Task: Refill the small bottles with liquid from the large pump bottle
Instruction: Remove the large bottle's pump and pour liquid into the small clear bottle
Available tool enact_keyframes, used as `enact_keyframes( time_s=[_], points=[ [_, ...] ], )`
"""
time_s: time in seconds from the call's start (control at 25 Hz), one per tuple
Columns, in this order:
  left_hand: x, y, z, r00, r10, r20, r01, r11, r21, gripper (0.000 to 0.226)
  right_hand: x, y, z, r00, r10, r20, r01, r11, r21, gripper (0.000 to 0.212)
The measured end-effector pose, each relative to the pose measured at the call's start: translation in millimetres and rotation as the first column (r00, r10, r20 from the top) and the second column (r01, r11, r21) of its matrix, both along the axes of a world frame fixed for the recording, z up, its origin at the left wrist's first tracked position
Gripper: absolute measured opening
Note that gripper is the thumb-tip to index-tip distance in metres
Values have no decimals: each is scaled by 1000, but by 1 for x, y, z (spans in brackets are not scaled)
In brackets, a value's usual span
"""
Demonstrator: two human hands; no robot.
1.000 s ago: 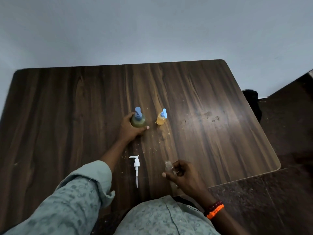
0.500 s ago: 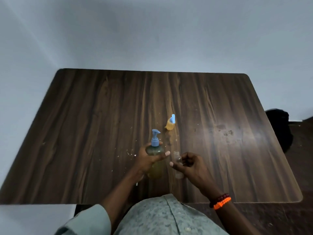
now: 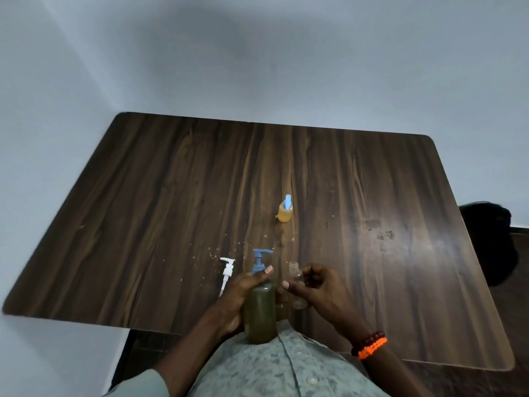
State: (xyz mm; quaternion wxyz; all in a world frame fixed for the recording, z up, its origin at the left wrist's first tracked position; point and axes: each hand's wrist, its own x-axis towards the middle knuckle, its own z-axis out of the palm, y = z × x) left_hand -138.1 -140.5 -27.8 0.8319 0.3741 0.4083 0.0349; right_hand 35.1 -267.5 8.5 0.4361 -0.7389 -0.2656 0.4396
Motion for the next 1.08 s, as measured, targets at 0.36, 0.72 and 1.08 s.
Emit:
enact_keyframes(
  time_s=[0.36, 0.72, 1.08],
  points=[
    [25, 8, 27, 995, 90, -44, -69, 933, 354, 67, 8, 0, 4, 994, 105, -15, -104, 993, 49, 38],
    [21, 9, 31, 967, 212, -142, -47, 694, 718, 82, 8, 12, 13, 989, 120, 86, -129, 986, 106, 35],
    [23, 9, 16, 949, 250, -190, 22, 552, 833, 59, 7, 18, 21, 964, 204, 170, -227, 965, 132, 31]
  ],
)
